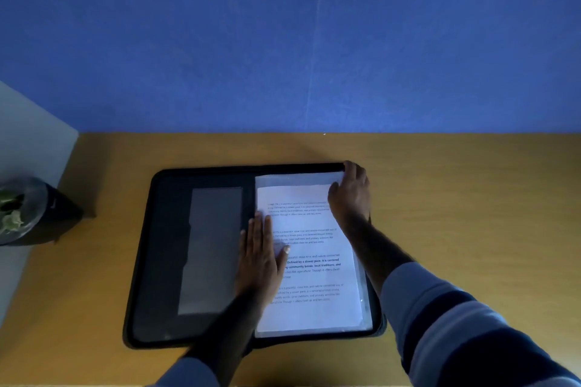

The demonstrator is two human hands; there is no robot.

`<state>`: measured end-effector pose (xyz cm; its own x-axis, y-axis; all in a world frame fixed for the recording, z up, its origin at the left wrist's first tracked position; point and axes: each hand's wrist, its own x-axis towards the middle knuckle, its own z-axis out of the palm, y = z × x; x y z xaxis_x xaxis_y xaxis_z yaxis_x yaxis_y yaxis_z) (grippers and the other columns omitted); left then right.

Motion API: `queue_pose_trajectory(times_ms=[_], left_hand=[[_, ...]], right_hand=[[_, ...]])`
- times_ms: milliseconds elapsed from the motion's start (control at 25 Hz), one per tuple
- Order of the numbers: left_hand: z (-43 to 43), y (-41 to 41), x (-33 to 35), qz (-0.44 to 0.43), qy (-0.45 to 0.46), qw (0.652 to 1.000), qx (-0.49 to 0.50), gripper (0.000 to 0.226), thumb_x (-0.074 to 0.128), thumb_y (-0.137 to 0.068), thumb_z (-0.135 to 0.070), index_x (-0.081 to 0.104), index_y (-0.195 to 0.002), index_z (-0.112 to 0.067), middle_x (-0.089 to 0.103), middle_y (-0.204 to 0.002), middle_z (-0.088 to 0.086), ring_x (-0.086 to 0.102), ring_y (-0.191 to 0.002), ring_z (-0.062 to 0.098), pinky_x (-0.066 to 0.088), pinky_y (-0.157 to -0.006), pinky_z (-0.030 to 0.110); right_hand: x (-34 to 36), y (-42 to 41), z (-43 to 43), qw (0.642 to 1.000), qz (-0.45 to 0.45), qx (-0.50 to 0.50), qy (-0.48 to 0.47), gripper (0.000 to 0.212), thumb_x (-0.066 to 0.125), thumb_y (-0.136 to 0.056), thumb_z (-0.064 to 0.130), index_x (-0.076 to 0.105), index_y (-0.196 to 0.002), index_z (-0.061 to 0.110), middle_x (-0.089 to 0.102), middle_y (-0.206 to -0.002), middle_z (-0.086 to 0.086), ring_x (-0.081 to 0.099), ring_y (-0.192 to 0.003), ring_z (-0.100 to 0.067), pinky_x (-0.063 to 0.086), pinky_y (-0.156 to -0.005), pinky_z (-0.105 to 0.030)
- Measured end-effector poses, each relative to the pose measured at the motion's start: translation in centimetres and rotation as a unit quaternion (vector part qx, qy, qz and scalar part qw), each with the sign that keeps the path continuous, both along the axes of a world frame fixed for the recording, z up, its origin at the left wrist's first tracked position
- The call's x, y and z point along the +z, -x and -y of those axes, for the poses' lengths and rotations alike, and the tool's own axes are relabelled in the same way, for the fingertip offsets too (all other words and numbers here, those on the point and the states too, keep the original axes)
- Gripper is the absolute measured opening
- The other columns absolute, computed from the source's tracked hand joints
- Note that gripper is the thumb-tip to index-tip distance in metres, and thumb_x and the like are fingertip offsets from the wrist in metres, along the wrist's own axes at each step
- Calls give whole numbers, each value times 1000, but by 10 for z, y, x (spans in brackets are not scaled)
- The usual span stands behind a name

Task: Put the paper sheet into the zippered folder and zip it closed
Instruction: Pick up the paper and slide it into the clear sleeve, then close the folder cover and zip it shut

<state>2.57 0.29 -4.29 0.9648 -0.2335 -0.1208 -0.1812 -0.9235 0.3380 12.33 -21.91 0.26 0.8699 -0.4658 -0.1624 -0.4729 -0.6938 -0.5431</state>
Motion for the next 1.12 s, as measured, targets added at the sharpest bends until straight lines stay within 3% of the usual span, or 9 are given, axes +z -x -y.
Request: queue_pose_trajectory(times_ms=[120,240,440,600,800,960,1120], left_hand=[[-5,-1,-1,-10,-1,1000,-12,78,20,-104,-58,-3,-163,-12,-8,-171,9,-3,-159,22,3,-129,40],[-20,0,-2,-22,14,999,-19,78,13,-102,-62,-5,-163,-16,-13,-171,3,-8,-158,18,-2,-128,37],[-79,2,0,-23,-9,998,60,83,12,-100,-64,5,-163,-11,-1,-171,9,-2,-159,25,7,-129,44],[-135,13,6,-23,-54,993,106,85,12,-98,-64,7,-162,-9,2,-171,12,0,-158,28,7,-129,47],[-178,45,24,-54,-70,980,181,89,13,-97,-66,15,-161,-5,10,-169,18,10,-157,34,11,-128,48],[-187,41,33,-97,-47,962,251,76,37,-104,-54,12,-163,-13,3,-171,12,9,-157,32,14,-128,46],[-193,25,42,-108,46,945,307,73,52,-102,-36,15,-162,-14,19,-167,12,31,-149,37,33,-119,50]], right_hand=[[-10,54,-27,991,-43,109,71,71,51,-100,35,17,-160,17,14,-168,-17,14,-155,-35,25,-122,-53],[-32,131,-48,968,-44,212,126,74,28,-104,54,-5,-162,23,-10,-170,-11,-11,-157,-29,2,-126,-51],[-48,177,-42,959,-67,212,175,83,20,-103,65,-8,-161,14,-9,-170,-11,-10,-157,-28,-1,-125,-55],[-43,175,-30,972,-72,162,156,88,30,-101,65,0,-162,9,-1,-170,-12,-2,-157,-31,10,-126,-53],[-46,178,-32,974,-60,155,152,88,23,-99,67,7,-162,7,8,-170,-14,7,-156,-32,13,-125,-53],[-52,178,-27,973,-54,171,147,88,18,-99,70,3,-162,10,10,-170,-13,10,-156,-31,9,-125,-50],[-50,180,-17,967,-70,192,150,89,22,-98,69,17,-160,6,20,-167,-16,21,-153,-36,17,-122,-52]])
